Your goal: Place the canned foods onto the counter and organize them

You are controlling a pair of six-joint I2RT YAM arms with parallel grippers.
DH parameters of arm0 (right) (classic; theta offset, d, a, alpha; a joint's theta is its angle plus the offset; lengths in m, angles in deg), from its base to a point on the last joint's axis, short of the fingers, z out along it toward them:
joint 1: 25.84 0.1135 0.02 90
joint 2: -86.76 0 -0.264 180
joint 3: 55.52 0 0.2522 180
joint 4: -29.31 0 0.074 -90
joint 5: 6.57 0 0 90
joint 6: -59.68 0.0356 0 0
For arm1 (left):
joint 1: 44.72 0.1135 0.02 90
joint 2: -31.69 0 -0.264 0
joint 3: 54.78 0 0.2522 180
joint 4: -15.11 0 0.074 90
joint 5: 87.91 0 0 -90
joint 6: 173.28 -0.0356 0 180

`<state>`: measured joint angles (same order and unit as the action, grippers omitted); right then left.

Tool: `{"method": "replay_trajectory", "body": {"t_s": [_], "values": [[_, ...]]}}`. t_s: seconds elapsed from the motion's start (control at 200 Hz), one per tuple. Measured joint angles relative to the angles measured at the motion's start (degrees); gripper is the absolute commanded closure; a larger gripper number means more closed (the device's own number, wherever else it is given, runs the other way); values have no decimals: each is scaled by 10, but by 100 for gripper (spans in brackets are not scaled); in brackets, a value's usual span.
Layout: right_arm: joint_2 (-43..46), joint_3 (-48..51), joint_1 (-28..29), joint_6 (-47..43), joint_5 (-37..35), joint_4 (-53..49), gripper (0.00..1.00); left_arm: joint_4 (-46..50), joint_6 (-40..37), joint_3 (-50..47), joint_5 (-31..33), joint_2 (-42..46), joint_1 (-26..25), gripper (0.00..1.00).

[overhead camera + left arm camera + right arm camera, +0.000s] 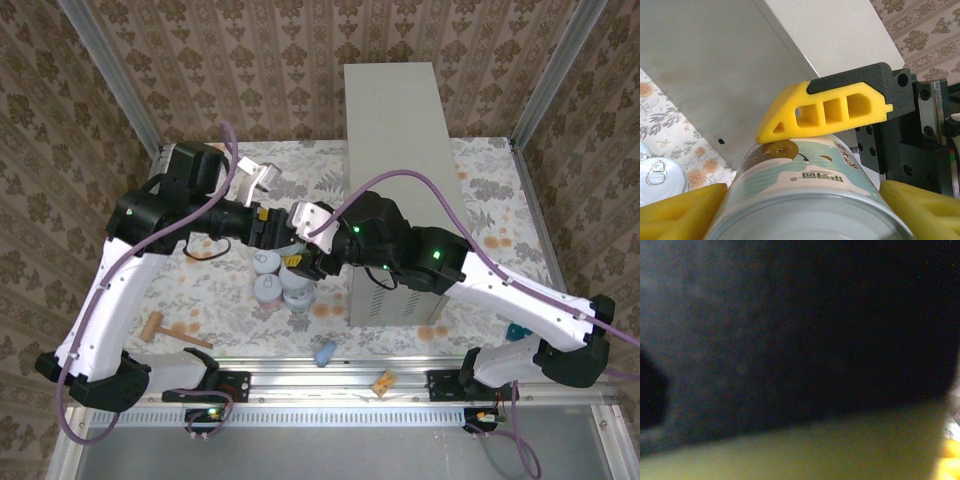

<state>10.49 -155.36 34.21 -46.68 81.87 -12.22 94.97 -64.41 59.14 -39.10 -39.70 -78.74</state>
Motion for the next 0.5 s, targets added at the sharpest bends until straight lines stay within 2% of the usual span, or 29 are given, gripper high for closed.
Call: {"method": "replay_trajectory", "body": {"t_s": [0.26,0.325,0.5], "values": [[24,24,-1,5,-2,19,40,-16,12,0,-16,-5,-6,17],[32,34,-3,13,-2,28,40,-24,15,0,-22,-6,-8,0],[54,46,-16,30,-2,55,43,-49,21,5,-35,-5,-8,0]]}}
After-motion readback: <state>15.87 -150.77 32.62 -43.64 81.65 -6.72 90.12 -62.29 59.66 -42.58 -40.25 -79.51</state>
